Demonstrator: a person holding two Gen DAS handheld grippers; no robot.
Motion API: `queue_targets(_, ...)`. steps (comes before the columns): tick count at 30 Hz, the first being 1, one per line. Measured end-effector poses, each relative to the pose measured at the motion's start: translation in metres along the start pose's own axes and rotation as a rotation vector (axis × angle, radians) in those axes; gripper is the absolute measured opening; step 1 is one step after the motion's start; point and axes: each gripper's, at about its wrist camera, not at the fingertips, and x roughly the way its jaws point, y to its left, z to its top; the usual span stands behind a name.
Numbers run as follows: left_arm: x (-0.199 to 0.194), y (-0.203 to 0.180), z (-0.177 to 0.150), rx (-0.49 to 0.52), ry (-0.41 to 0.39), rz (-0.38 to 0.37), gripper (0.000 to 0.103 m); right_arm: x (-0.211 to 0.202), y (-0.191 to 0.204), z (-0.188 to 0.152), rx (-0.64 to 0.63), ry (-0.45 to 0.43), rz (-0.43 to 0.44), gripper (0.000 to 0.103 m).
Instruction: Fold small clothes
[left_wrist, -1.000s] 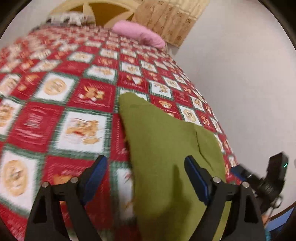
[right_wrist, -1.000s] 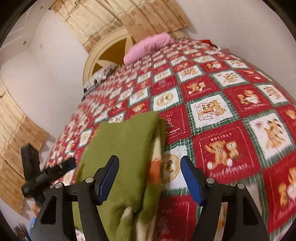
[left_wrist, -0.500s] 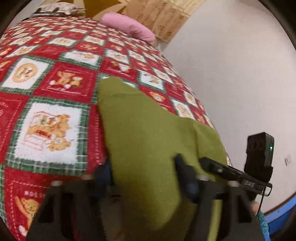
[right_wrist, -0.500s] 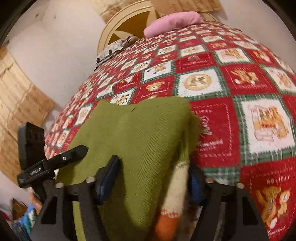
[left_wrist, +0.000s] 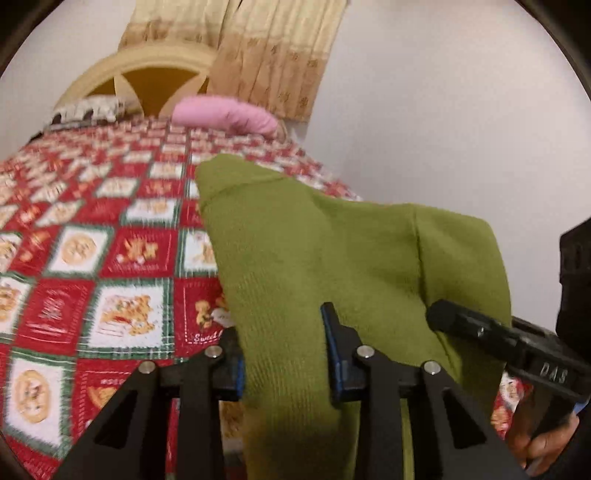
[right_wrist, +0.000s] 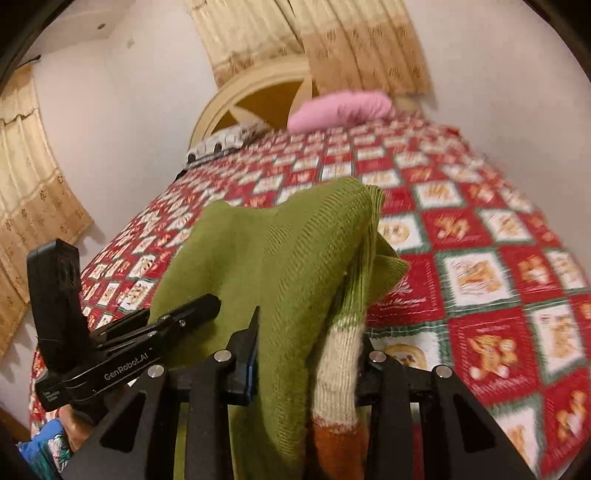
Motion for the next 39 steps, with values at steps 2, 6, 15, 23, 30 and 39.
queue_targets(2,-0.022,-0.011,0.004,0.019,-0.042,0.003,0.034,-0.029,0.017,-0.001,-0.022,-0.051,-0.035,0.035)
queue_targets(6,-0.069,-0.034,0.007,0.068,-0.122,0.003,0.034,-0.085,0.043,-0.008,-0.057,-0.147,-0.075,0.034)
queue_targets(15,-0.133,-0.082,-0.001,0.120,-0.151,-0.104,0.033,-0.203,0.073,-0.034,-0.055,-0.293,-0.119,0.034)
queue_targets(23,-0.135,-0.143,-0.016,0.172,-0.077,-0.230,0.033,-0.289,0.045,-0.064,0.008,-0.332,-0.203,0.034)
queue_targets(30,-0.073,-0.186,-0.043,0.181,0.047,-0.265,0.033,-0.305,-0.013,-0.092,0.080,-0.283,-0.311,0.034)
queue_targets(39,0.047,-0.226,-0.067,0.276,0.199,-0.093,0.033,-0.218,-0.132,-0.110,0.180,-0.148,-0.374,0.034)
